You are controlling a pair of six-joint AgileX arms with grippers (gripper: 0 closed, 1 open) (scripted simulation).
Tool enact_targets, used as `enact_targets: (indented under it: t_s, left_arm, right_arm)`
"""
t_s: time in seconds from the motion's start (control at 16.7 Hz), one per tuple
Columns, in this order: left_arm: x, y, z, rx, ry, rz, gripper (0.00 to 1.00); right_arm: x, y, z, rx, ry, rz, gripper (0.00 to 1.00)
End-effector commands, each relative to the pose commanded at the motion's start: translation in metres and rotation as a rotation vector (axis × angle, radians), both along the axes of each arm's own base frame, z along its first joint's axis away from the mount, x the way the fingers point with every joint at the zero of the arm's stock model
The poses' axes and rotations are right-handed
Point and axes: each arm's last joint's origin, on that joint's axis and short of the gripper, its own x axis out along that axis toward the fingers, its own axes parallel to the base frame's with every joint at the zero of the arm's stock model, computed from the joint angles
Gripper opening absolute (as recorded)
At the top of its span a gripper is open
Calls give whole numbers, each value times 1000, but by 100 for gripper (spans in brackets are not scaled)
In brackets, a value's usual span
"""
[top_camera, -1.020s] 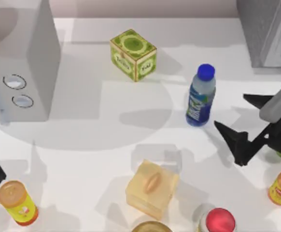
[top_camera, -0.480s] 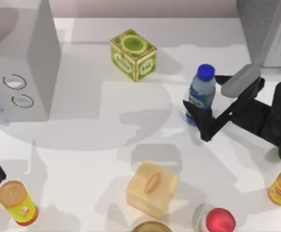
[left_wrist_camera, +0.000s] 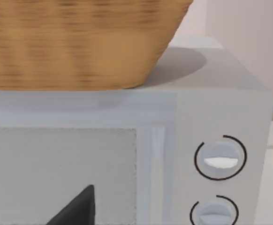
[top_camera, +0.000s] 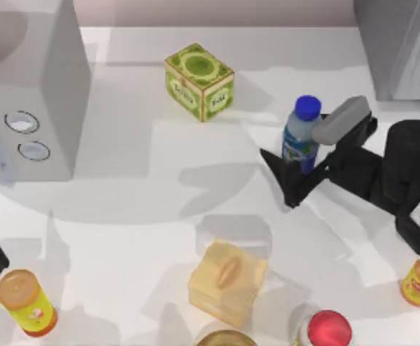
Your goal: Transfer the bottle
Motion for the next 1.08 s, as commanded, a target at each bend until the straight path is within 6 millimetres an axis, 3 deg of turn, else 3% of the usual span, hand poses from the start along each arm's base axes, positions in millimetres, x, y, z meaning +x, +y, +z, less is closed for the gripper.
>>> enact_targets:
  t_s: [0.78,1.08]
  left_arm:
    - [0,0,0,0,0,0,100]
    - [0,0,0,0,0,0,100]
  right_arm:
    - [0,0,0,0,0,0,2]
    - [0,0,0,0,0,0,0]
